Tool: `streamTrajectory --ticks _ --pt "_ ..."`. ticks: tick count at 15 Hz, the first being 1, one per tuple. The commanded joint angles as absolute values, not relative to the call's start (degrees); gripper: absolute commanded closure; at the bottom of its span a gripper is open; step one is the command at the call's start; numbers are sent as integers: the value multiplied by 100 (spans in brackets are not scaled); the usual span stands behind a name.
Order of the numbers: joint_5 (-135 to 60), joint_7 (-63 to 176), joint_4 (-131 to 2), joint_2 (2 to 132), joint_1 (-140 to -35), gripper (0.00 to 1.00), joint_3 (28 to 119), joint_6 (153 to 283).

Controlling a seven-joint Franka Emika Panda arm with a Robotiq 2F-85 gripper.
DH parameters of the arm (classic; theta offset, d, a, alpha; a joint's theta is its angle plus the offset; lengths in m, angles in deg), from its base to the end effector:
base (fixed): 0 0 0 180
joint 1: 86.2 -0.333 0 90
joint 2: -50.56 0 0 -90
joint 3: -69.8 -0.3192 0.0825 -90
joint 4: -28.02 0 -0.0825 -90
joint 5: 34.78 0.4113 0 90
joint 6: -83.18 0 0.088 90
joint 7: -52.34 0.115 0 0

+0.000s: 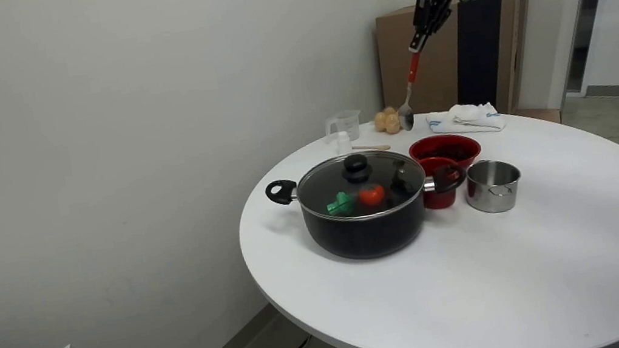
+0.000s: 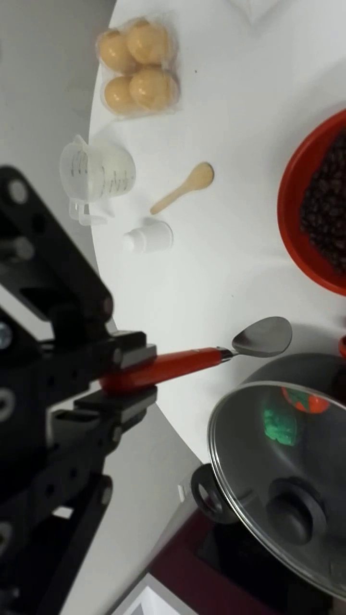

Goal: Remove the spoon from the cup and stir in the bowl

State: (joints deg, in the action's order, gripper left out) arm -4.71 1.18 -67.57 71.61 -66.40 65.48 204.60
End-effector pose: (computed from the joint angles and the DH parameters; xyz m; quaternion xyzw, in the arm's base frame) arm 0.6771 -0.1656 0.3910 -0.9546 -0.1720 -0.1648 0.1786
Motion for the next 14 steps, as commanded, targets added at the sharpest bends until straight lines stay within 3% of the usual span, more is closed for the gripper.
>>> streamTrajectory --ticks 1,14 --pt "-381 352 -7264 6600 -6872 96 6693 20200" --pt "-1062 1197 -7840 6485 -7119 96 7374 19756"
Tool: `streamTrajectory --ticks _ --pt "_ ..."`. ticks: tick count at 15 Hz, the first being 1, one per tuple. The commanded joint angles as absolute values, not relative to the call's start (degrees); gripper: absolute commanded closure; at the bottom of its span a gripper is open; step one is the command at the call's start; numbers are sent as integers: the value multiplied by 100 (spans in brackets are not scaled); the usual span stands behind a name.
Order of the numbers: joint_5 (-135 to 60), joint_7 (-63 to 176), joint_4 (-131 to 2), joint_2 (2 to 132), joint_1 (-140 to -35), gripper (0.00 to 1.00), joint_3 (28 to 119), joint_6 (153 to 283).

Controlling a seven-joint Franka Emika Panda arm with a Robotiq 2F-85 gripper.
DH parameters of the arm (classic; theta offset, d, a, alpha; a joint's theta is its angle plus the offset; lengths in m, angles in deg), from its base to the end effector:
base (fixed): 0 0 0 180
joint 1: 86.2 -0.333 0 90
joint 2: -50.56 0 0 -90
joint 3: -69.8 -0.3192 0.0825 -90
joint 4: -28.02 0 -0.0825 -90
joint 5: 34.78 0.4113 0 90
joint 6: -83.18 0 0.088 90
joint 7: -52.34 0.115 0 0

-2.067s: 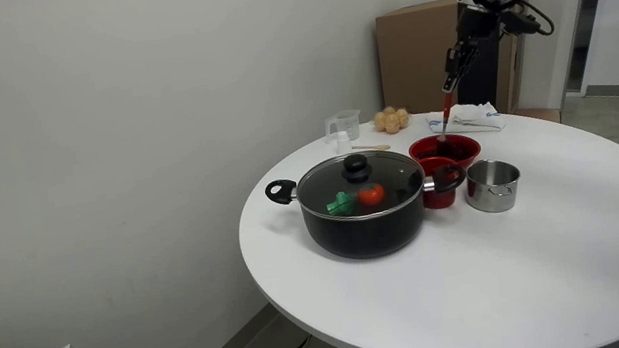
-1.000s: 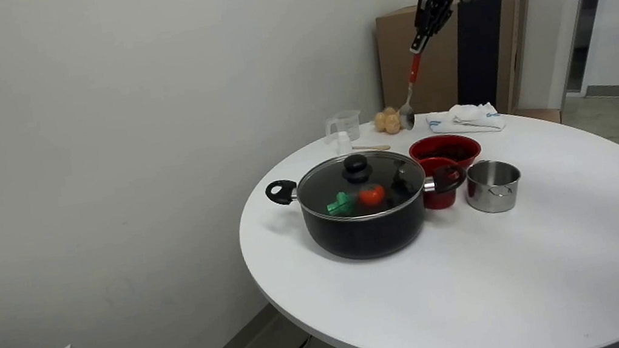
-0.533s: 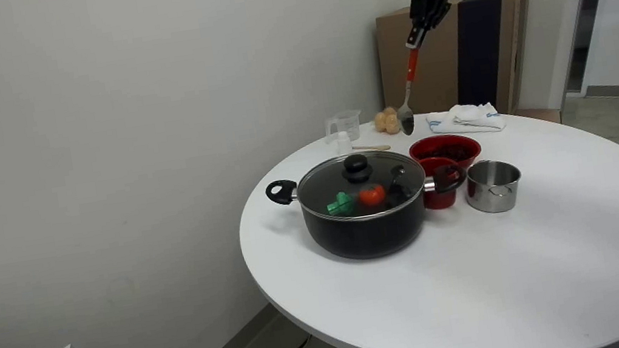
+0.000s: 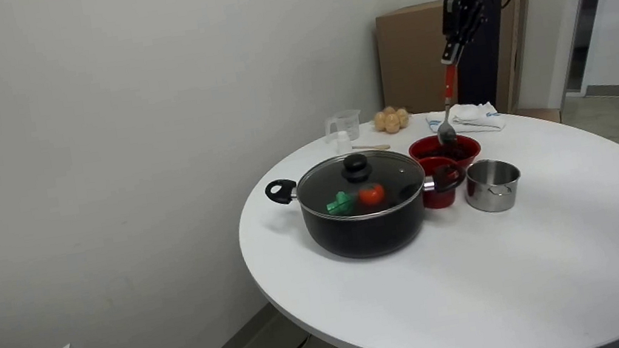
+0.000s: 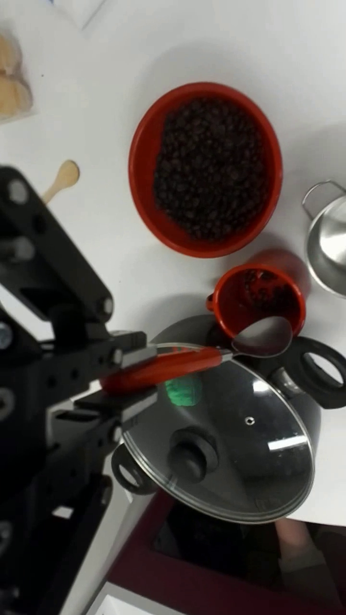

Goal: Remove the spoon from the cup and stir in the bowl

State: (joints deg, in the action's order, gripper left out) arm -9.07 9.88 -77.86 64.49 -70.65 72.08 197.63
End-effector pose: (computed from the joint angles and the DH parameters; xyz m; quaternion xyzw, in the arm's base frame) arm 0.6139 -0.1652 0.3730 -0.9740 -0.1092 -0.0581 0.1898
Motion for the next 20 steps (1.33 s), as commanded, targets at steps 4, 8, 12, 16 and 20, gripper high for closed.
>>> streamTrajectory --ticks 4,8,12,16,20 --pt "-1032 1146 -7901 6602 -7108 96 7439 19884" --pt "-1004 1138 -7875 6695 -7147 96 7384 20000" --pt "-1017 1178 -7811 6807 -7198 96 7325 20156" --pt "-1013 1277 -7685 6872 -7242 96 7285 20163" --pt "-1008 1382 -7560 6894 -7286 96 7220 20153"
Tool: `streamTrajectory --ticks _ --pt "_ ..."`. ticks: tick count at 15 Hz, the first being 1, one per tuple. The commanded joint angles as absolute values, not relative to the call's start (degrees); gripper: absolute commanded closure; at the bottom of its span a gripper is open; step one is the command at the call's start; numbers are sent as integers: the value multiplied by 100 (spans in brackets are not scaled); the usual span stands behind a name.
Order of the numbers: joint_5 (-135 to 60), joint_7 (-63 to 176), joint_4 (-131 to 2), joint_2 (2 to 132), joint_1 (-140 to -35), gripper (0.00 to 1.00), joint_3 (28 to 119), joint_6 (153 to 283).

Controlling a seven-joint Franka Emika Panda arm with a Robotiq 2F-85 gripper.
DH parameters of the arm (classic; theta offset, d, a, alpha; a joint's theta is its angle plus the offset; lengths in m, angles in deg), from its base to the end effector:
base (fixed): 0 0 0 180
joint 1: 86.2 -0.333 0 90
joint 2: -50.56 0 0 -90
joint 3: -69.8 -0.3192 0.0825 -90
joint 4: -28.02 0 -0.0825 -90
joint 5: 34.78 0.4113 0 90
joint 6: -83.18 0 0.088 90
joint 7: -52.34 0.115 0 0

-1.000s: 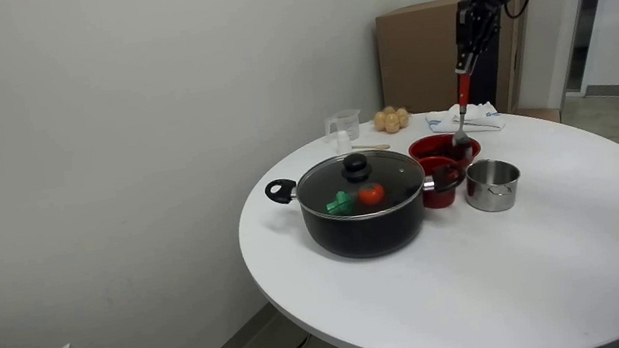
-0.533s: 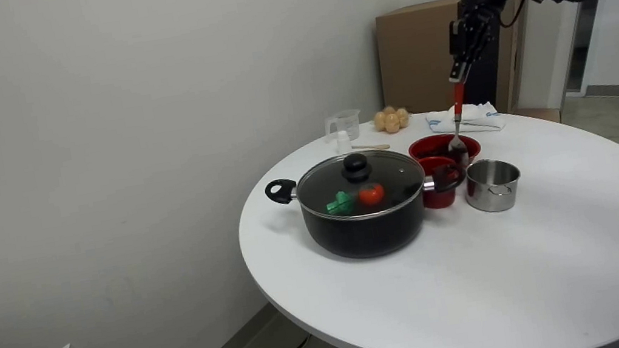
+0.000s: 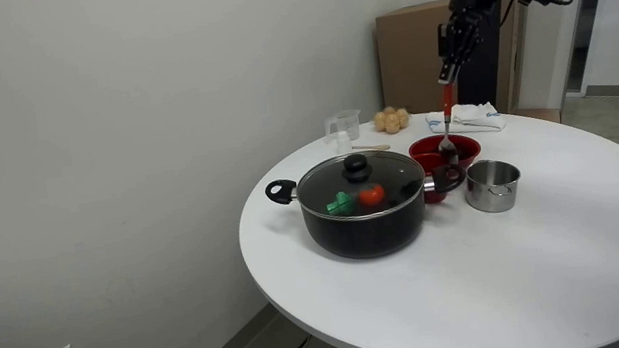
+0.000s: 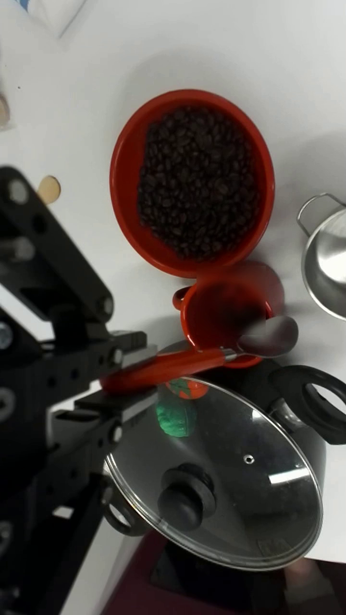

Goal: Remove the spoon from the cup and stir in the bowl

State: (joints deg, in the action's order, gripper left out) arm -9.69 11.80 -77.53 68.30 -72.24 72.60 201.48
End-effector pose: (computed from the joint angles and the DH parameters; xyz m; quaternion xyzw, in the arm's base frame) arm 0.6259 -0.1605 0.3374 -0.9785 -0.0933 -0.0494 0.1773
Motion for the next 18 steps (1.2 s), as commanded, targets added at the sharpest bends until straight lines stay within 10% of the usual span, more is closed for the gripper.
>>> streamTrajectory --ticks 1,18 --pt "-1012 1404 -7525 6906 -7294 96 7205 20144" --pt "-1123 1125 -7635 7358 -7264 96 7062 21185"
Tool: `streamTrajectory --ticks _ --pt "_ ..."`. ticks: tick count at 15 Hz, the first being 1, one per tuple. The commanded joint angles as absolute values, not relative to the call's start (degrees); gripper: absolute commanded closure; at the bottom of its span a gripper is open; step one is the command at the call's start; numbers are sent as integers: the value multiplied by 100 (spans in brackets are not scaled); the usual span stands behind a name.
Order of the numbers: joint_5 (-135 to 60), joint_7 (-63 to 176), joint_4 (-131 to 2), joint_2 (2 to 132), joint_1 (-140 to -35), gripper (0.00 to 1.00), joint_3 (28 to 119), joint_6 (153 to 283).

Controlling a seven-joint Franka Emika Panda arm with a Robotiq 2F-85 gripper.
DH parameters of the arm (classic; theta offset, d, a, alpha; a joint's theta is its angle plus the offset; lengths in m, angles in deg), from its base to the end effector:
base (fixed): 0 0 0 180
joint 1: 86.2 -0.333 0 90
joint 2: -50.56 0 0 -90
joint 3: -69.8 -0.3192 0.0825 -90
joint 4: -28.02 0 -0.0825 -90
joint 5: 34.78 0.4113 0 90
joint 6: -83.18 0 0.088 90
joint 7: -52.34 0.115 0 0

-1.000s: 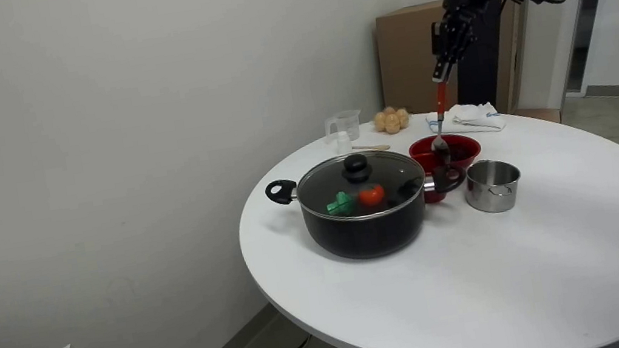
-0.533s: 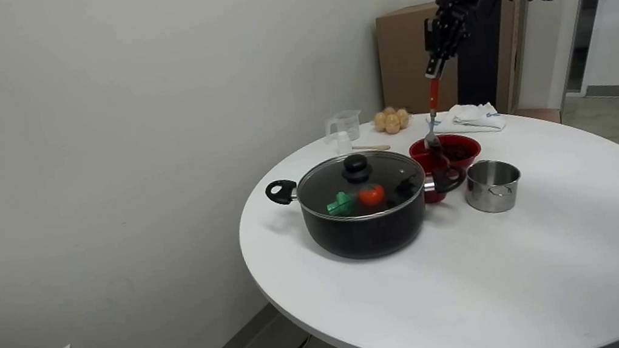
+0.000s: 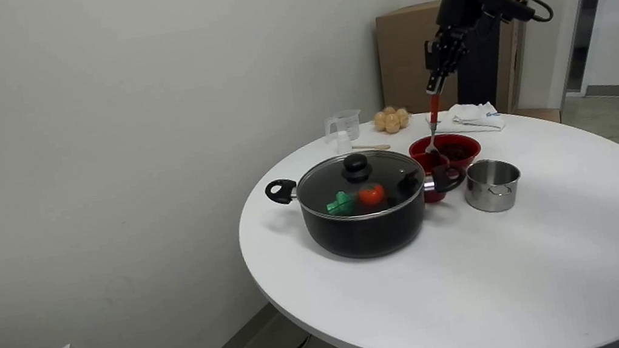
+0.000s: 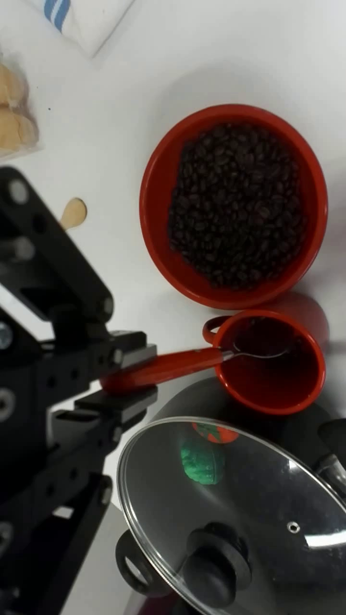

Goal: Remove the spoon from the cup and stir in the bowl

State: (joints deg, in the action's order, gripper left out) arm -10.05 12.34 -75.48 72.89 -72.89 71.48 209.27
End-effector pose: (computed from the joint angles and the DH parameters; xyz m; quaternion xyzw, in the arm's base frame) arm 0.6520 -0.1555 0.3114 -0.9817 -0.0900 -0.0800 0.1476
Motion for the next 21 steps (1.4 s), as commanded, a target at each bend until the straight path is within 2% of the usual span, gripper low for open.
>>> streamTrajectory --ticks 1,11,12,13,14,21 --pt "-1150 1111 -7653 7399 -7262 96 7044 21234" --pt "-1543 1242 -7768 7708 -7299 96 6954 21547" --pt "-1570 1262 -7764 7709 -7306 68 6956 21539" --pt "-1597 1280 -7767 7698 -7312 58 6956 21513" --pt "-1655 1297 -7778 7700 -7321 53 6963 21518" --pt "-1835 1294 -7793 7638 -7298 2 6924 21422"
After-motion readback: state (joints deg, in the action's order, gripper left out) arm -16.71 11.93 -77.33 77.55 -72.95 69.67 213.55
